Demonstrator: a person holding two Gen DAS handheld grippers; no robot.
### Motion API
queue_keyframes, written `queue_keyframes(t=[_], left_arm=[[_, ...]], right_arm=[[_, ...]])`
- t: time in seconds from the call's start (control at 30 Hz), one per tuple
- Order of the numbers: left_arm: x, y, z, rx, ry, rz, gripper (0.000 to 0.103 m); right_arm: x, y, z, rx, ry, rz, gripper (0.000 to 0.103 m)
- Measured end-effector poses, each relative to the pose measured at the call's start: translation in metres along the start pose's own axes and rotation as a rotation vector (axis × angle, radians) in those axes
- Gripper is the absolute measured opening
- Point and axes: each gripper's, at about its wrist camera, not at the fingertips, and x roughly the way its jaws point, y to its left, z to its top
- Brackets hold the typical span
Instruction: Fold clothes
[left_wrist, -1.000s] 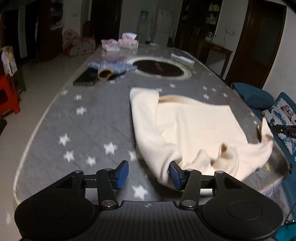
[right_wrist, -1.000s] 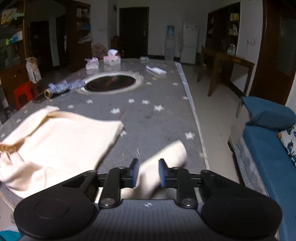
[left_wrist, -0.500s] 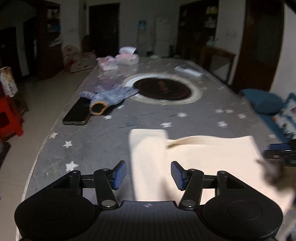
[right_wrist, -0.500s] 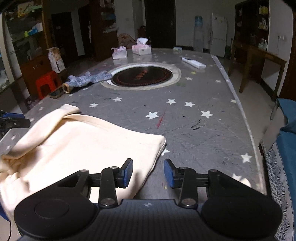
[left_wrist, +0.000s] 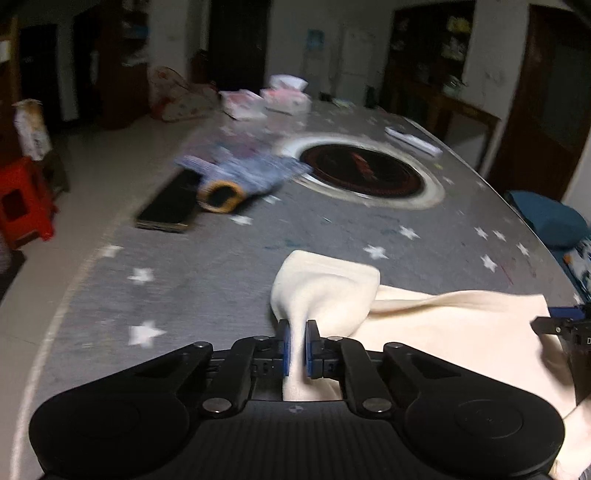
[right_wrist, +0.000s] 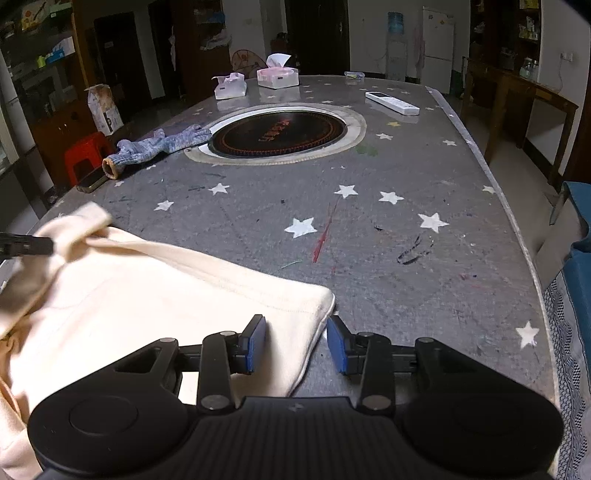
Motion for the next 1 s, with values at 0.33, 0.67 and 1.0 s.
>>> queue_keyframes(t=[0.33, 0.67, 1.0], left_arm=[[-0.04, 0.049, -0.026, -0.078, 0.04, 0.27, 0.039], [-0.004, -0.006, 0.004, 0.059, 0.037, 0.038, 0.043], [0.063, -0.039, 0.025, 0.15, 0.123, -0.057, 0.013]], right_arm=[[0.0, 0.001, -0.001, -0.005, -0.009, -0.004, 0.035], [0.0, -0.003, 0.001, 0.006, -0.002, 0.003, 0.013], [0.011, -0.002, 0.014, -0.014, -0.002, 0.007, 0.004]])
